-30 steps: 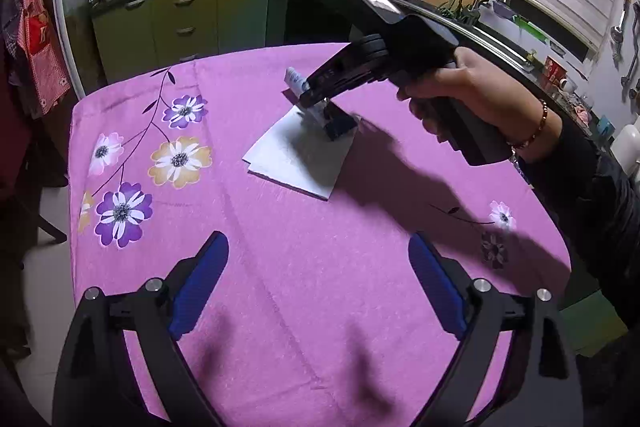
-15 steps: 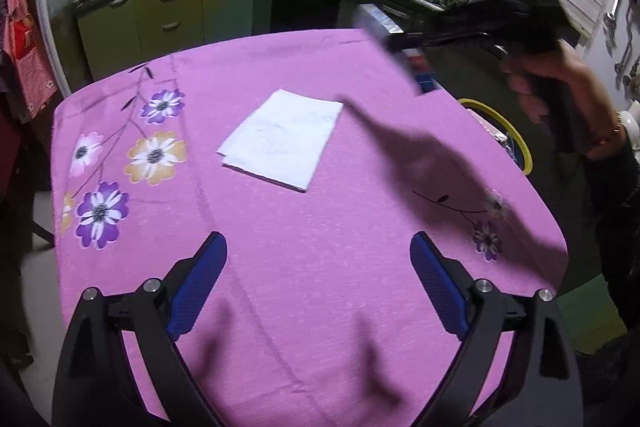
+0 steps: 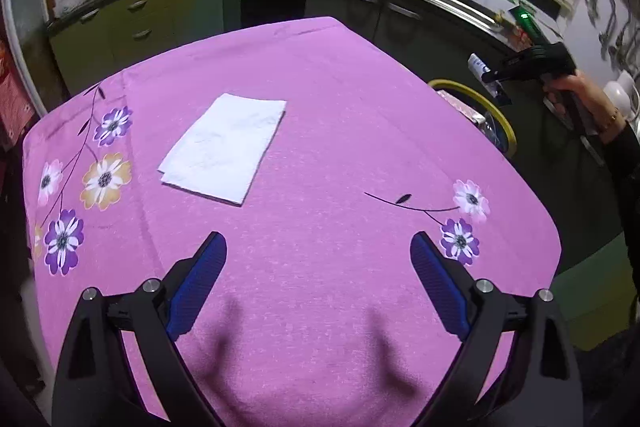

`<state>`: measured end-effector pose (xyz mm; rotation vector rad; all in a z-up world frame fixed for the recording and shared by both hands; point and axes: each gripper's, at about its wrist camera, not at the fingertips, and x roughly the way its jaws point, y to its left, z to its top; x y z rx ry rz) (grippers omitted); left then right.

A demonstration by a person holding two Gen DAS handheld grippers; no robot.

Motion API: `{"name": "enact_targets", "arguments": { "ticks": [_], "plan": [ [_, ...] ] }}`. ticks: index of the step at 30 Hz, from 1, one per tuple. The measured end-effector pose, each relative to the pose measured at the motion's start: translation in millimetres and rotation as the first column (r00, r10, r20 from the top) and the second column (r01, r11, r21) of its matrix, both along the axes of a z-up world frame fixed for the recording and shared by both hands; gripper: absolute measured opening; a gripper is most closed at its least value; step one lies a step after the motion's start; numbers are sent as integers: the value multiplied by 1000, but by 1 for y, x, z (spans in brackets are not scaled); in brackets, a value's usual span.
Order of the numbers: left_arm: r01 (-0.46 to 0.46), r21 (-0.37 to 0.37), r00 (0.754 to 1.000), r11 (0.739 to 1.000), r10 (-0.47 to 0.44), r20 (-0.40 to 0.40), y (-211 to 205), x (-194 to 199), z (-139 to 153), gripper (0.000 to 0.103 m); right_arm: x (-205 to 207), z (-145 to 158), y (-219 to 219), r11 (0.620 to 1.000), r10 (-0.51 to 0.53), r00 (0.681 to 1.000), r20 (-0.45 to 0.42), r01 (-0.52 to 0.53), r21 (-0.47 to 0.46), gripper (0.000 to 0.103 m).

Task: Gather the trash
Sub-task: 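Carry the tube over the bin and release it with the right gripper, then pinch the white tissue with the left gripper and lift it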

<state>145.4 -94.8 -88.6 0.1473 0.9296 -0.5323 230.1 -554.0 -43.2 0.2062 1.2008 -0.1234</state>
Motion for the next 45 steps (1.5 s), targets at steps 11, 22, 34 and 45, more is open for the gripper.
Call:
{"name": "enact_targets", "arguments": {
  "ticks": [11, 22, 34, 45],
  "plan": [
    [5, 33, 1000, 999, -5, -1, -4, 2, -1, 90, 22, -36, -47, 988, -114, 988, -104, 123, 92, 21],
    [54, 60, 998, 997, -53, -14, -12, 21, -11, 90, -16, 12, -46, 993, -93, 996, -13, 94, 66, 47],
    [72, 178, 996, 981, -61, -71, -18, 128, -31, 97, -94, 52, 51, 988, 109, 983, 149, -123, 89, 54],
    [82, 192, 987, 978, -53, -152, -6, 178, -59, 97, -95, 21, 65, 982, 138, 983, 124, -152, 109, 54]
  ]
}}
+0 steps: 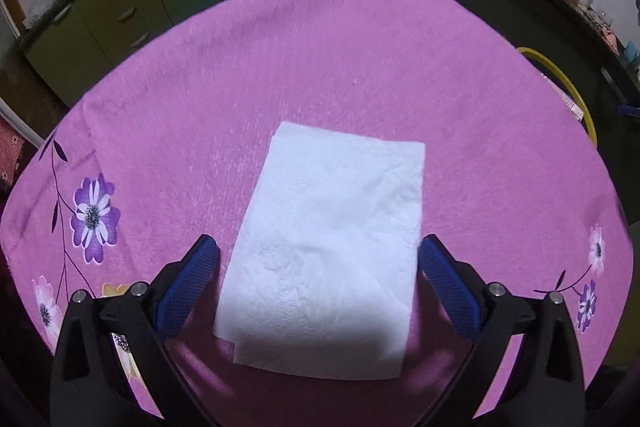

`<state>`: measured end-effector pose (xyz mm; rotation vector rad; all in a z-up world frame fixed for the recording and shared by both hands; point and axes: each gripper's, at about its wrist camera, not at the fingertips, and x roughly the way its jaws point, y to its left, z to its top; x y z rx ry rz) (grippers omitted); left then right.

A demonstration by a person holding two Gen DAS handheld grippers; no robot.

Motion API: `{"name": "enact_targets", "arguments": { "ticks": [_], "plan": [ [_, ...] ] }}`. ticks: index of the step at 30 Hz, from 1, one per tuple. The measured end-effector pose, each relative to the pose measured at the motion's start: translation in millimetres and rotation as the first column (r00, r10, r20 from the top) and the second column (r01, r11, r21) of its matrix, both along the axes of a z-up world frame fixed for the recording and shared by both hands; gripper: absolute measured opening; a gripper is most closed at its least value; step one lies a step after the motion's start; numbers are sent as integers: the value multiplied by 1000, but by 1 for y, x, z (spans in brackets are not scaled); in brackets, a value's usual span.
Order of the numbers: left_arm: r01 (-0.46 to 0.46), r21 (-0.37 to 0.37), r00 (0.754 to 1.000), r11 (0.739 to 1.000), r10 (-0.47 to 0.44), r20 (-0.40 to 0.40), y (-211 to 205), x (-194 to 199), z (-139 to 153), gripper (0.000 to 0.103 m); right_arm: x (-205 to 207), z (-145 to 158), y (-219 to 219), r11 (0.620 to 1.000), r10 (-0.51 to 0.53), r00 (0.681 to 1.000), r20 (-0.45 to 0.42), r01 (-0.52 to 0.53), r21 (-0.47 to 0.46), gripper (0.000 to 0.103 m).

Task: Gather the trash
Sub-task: 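Pinch the white tissue with the left gripper and lift it, then carry the tissue over the bin and release it with the left gripper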

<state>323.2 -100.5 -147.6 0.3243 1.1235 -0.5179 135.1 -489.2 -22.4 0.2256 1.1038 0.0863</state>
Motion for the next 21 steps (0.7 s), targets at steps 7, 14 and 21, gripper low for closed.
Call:
{"name": "enact_targets", "arguments": {
  "ticks": [7, 14, 21],
  "plan": [
    [-3, -45, 1000, 999, 2, -29, 0, -4, -2, 94, 6, -8, 4, 1000, 14, 1000, -8, -14, 11, 56],
    [41, -2, 999, 999, -41, 16, -11, -28, 5, 54, 5, -5, 9, 999, 28, 1000, 3, -28, 15, 59],
    [43, -43, 999, 998, -44, -27, -14, -39, 10, 8, -1, -3, 10, 999, 35, 999, 16, -35, 21, 59]
  ]
}}
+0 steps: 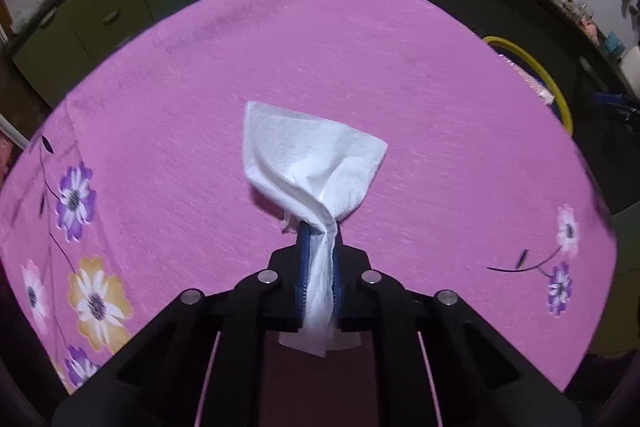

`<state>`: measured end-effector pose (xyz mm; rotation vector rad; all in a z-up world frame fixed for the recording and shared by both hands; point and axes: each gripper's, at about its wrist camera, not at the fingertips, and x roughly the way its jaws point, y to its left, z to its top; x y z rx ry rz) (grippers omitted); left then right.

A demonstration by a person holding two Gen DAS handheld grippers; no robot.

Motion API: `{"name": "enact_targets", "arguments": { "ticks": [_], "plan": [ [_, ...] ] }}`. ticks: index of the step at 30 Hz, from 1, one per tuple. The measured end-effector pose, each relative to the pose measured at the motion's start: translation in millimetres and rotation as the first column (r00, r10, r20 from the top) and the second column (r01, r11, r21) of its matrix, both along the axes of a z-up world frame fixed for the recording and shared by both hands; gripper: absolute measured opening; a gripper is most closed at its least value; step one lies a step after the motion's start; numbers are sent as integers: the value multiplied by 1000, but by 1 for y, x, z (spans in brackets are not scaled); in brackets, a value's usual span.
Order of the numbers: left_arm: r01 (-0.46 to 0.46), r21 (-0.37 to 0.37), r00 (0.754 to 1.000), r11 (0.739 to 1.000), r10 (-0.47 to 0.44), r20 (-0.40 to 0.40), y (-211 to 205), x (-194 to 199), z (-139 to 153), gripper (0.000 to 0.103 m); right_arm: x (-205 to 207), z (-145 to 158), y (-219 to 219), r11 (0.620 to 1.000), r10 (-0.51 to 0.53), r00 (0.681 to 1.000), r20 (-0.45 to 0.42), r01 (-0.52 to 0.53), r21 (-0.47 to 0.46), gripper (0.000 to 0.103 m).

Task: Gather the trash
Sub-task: 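Carry the tissue over the bin and release it with the left gripper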

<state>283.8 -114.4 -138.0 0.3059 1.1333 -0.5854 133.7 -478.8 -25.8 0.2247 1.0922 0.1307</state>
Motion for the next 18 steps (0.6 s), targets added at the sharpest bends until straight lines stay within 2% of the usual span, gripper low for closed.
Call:
{"name": "enact_targets", "arguments": {
  "ticks": [6, 11, 18],
  "plan": [
    [47, -26, 999, 999, -47, 16, -16, -19, 17, 7, -7, 4, -7, 1000, -14, 1000, 13, 14, 4, 59],
    [149, -62, 989, 987, -148, 24, -56, -34, 45, 7, -20, 12, -24, 998, -55, 998, 39, 55, -6, 59],
    [361, -106, 933, 927, -358, 43, -173, -52, 75, 7, -61, 20, -68, 986, -167, 984, 68, 169, -17, 59]
  ]
}}
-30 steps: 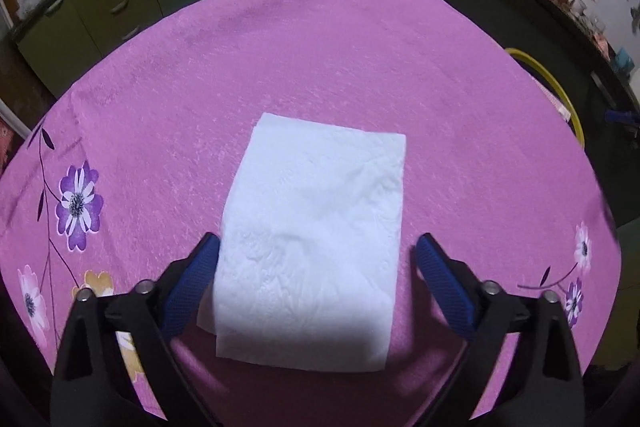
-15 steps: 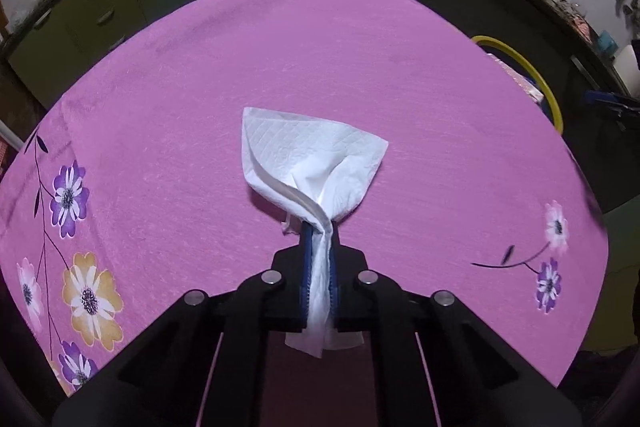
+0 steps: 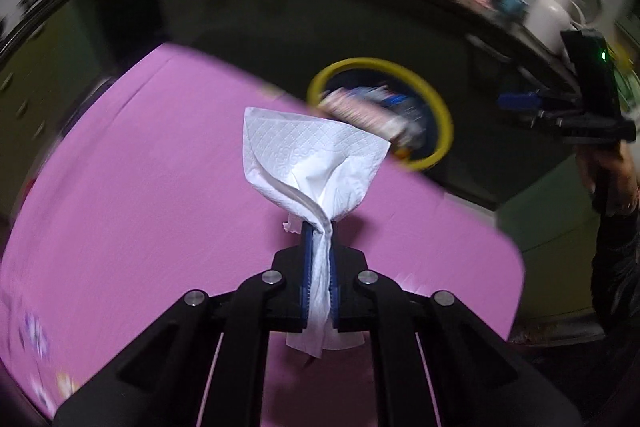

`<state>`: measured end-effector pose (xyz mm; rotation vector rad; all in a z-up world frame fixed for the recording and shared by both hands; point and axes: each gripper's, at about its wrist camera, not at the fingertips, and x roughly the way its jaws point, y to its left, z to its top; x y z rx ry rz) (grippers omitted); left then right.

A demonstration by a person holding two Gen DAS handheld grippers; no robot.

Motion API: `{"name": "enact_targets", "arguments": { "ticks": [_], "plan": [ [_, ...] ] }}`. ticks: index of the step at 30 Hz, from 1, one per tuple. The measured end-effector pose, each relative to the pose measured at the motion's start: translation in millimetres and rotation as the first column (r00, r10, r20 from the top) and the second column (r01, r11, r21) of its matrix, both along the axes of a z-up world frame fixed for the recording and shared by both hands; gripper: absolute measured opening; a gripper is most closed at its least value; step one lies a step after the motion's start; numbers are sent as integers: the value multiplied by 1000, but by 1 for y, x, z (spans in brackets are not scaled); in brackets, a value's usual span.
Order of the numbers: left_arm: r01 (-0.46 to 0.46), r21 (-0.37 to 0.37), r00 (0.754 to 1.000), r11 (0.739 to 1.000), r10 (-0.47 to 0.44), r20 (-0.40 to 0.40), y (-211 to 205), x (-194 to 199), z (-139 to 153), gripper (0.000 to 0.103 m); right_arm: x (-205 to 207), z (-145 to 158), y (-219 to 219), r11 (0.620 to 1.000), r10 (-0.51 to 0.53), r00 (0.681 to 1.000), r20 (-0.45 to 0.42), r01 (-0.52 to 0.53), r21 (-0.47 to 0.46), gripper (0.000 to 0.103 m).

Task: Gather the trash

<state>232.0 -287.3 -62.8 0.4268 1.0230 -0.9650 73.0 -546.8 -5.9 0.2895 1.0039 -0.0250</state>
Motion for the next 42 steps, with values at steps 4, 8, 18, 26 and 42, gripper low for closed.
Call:
{"name": "enact_targets", "arguments": {
  "ticks": [4, 8, 18, 26, 42],
  "plan": [
    [89, -9, 996, 996, -89, -19, -79, 0, 2, 7, -28, -4, -29, 998, -64, 998, 2, 64, 19, 59],
    [114, -5, 987, 993, -114, -116, -151, 19, -11, 7, -51, -16, -52, 992, -115, 993, -14, 115, 42, 59],
    [120, 146, 987, 982, -102, -123, -259, 43, -65, 21, -79, -47, -98, 977, -184, 982, -53, 188, 104, 59],
    [99, 147, 993, 984, -88, -80, -278, 47, -69, 65, -79, -59, -102, 974, -178, 982, -65, 185, 132, 60],
    [-134, -226, 969, 965, 175, 173, -65, -31, 26, 97, -67, -43, -41, 985, -74, 997, -4, 74, 158, 63]
  ]
}}
